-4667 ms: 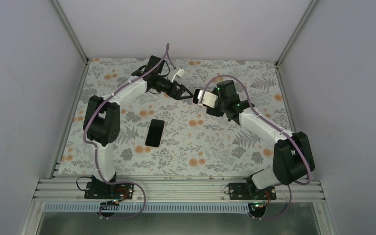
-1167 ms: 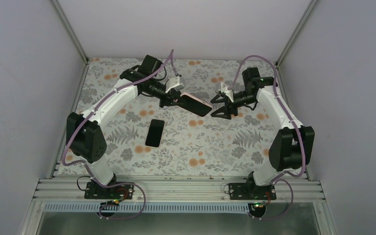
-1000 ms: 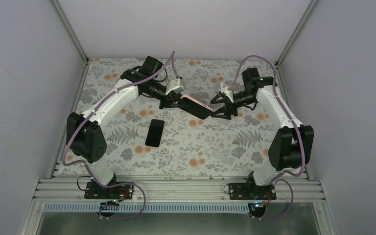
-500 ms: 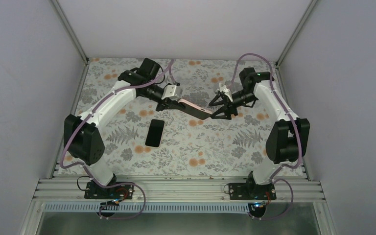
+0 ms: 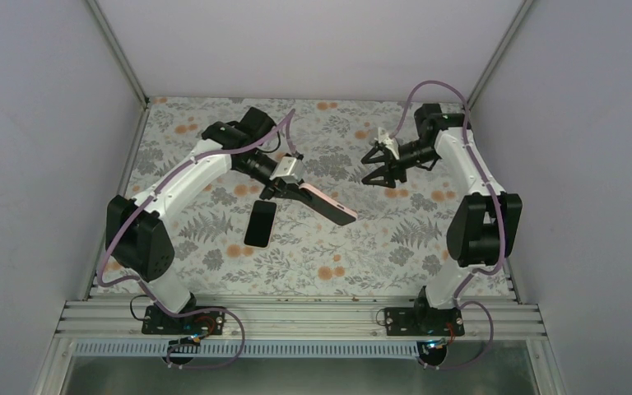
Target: Take the phone out of the phone case
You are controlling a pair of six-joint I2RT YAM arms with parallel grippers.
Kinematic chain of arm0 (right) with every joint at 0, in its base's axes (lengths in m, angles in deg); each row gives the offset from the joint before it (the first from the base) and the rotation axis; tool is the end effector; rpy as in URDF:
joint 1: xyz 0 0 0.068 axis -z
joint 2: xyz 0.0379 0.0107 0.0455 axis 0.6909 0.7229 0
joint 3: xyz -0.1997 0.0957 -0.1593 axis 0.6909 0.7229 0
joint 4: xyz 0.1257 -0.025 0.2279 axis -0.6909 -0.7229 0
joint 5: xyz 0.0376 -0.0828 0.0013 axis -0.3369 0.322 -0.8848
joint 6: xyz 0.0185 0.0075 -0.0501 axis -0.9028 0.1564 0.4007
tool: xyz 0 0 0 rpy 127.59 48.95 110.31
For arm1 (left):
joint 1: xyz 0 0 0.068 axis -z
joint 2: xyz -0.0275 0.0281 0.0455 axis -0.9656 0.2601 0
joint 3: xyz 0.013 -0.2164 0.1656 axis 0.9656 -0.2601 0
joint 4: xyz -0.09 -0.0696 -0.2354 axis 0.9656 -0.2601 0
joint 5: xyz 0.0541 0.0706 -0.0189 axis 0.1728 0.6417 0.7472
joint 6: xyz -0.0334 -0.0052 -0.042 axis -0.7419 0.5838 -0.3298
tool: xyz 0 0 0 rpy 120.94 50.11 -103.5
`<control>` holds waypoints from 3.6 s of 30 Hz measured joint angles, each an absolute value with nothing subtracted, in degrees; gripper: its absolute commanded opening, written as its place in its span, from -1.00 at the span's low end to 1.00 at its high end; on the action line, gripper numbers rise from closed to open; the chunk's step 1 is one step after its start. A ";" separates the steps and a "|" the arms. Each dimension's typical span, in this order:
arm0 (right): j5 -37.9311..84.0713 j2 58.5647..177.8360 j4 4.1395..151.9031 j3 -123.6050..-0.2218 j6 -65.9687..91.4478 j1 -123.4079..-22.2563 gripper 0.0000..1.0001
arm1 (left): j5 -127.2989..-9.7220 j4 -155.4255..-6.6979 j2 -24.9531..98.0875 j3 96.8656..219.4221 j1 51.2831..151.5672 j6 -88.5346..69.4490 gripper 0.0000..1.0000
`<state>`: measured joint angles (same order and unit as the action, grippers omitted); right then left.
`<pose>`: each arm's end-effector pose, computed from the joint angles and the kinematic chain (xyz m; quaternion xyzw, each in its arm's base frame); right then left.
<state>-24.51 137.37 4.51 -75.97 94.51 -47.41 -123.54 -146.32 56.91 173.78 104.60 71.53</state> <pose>0.3250 0.0504 0.2935 -0.5777 0.6710 0.3523 0.3032 0.2680 -0.1894 0.3166 0.6952 0.4789 -0.4390 0.3077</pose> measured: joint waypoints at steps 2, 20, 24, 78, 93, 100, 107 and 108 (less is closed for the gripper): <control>-24.18 137.26 4.64 -75.79 94.56 -47.41 0.44 | -123.47 -146.23 56.91 173.78 104.55 71.49 -0.93; -21.65 114.70 5.47 -60.23 93.42 -52.24 0.26 | -120.89 -140.22 57.63 173.78 103.02 67.75 -0.95; -22.26 117.59 5.78 -59.66 92.68 -54.69 0.19 | -120.89 -139.72 57.63 173.78 103.04 67.29 -0.95; -7.20 112.06 35.22 -51.14 68.00 -62.93 -0.14 | -117.92 -144.88 60.99 178.35 102.21 66.42 -0.95; -16.20 121.21 27.02 -59.64 71.41 -64.22 -0.53 | -120.39 -141.73 60.71 176.41 102.21 61.45 -0.95; -19.75 128.62 15.99 -68.17 78.10 -64.00 -0.49 | -120.91 -126.69 57.10 167.32 102.59 50.55 -0.95; -19.11 128.62 13.69 -70.66 78.29 -63.72 -0.34 | -123.95 -124.33 57.69 167.29 103.46 46.35 -0.95; -18.59 128.93 12.77 -71.42 78.32 -63.78 -0.33 | -124.21 -123.92 57.87 167.29 103.66 46.09 -0.95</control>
